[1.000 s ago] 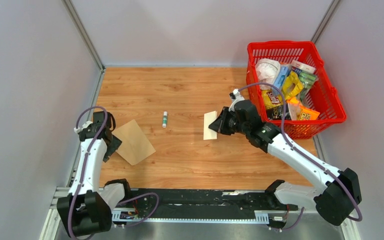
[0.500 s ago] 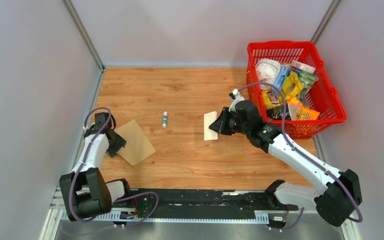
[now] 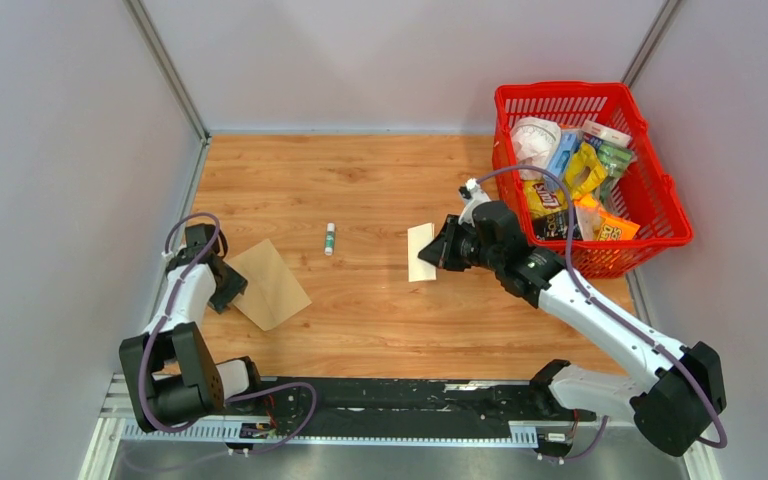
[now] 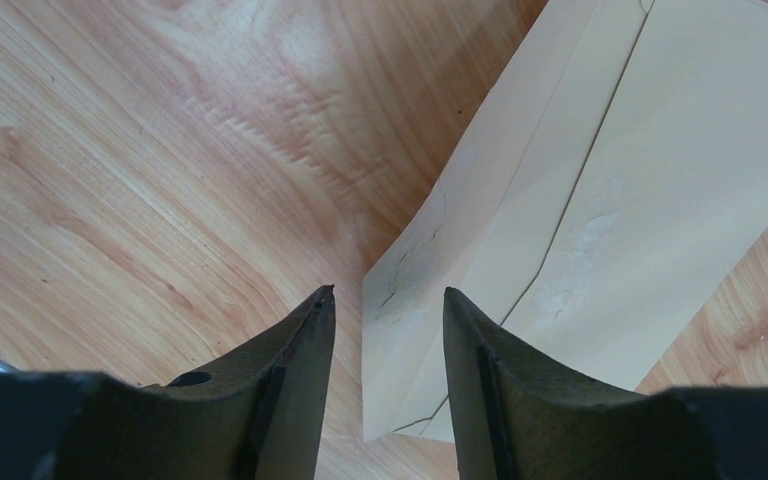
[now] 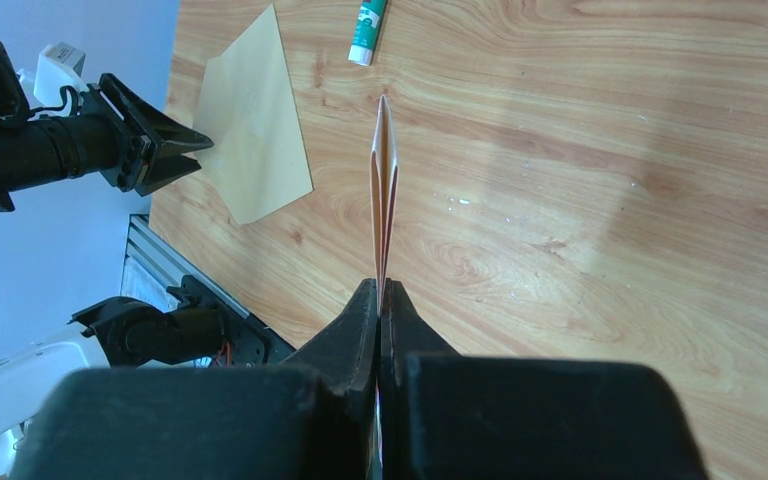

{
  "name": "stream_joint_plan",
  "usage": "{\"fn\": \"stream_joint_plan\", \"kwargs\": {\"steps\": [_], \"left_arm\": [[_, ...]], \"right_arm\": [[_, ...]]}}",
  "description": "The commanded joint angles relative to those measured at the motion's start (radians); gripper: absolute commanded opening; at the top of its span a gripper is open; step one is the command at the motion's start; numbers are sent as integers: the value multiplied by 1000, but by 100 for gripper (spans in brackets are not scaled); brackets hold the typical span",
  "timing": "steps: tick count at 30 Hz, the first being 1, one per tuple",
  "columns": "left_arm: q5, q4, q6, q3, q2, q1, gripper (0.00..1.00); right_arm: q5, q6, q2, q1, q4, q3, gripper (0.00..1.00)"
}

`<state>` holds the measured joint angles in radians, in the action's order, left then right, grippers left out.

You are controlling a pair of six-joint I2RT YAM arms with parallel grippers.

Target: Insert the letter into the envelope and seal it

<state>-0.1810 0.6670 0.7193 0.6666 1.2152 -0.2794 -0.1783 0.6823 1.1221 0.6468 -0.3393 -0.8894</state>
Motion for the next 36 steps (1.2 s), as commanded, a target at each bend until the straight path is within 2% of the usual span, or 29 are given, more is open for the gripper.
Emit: {"fn": "stream_joint_plan", "kwargs": {"steps": [1,11,15,17,19,20,21,25,26,31,36], "left_arm": [[-32,-49,-47,1,-16,-20,55],[80,-320,-66,-133,-42,-30,59],[84,-360,-75,-156,-55,-32,52],[78,-365,-81,-157,-71,-32,41],[86,-363,-90,-148,-78,-32,22],[95,-357,-90,-144,-80,-32,3],[106,-342,-96,-130,-89,-32,0],[175,-279,-118,-78,-184,-32,0],[233,-261,-119,-62,-201,-32,0],[299,-10,-139,119,-299,-30,0],[371,235,-210,302,-312,-29,0]], "right_arm": [[-16,-18,-25,-3,42,3,0],[-50,-24,-28,-1,43,18,0],[-41,-24,-39,-1,43,27,0],[-39,-23,-41,-1,43,32,0],[-40,-24,-41,-1,45,33,0],[-39,-26,-39,-1,45,33,0],[-38,-29,-36,-1,48,30,0],[-46,-46,-13,-3,40,4,0],[-55,-49,2,-1,37,-9,0],[-49,-69,94,40,19,-86,0],[-6,-90,180,118,-20,-199,0]]}}
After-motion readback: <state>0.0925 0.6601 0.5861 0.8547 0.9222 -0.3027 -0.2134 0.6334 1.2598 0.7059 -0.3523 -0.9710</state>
